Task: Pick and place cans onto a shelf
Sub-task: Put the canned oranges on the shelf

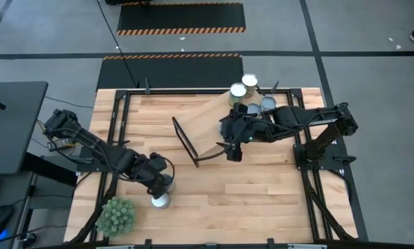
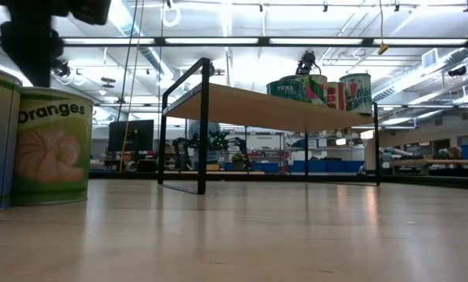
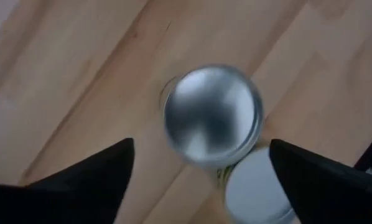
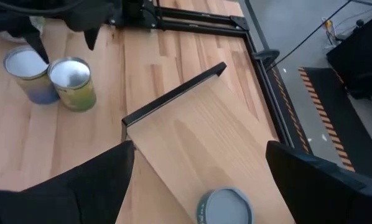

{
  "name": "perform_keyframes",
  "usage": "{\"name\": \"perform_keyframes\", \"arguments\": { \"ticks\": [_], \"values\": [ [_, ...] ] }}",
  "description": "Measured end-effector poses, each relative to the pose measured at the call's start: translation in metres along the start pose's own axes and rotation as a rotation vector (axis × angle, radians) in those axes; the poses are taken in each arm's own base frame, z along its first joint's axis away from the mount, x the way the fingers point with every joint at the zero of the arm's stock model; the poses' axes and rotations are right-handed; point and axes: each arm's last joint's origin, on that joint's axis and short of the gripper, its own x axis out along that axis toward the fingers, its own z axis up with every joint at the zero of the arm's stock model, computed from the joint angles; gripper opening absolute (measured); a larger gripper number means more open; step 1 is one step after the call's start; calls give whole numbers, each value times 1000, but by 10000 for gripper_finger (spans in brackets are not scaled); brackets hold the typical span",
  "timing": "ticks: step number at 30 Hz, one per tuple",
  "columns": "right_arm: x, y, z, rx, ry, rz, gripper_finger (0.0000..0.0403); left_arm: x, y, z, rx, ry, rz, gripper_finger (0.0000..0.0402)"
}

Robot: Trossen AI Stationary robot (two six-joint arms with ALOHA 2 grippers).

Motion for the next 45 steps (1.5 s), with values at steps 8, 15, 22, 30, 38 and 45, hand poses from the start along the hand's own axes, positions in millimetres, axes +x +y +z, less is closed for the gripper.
{"name": "perform_keyframes", "arguments": {
  "ticks": [8, 15, 22, 30, 38, 45],
  "values": [
    [0, 0, 0, 0, -2, 1, 372, 6, -1, 13, -109, -20, -29, 395],
    [0, 0, 1, -1, -12, 9, 372, 17, 1, 20, -177, 39, -11, 397],
    [0, 1, 5, -8, -49, 33, 372, 22, 0, 22, -198, 78, -19, 397],
    [0, 1, 7, -16, -62, 33, 372, 25, -7, 24, -217, 67, -65, 397],
    [0, 1, 7, -14, -62, 34, 372, 32, -11, 22, -205, 73, -57, 397],
    [0, 1, 7, -18, -69, 34, 372, 38, -15, 17, -157, 63, -37, 397]
  ]
}}
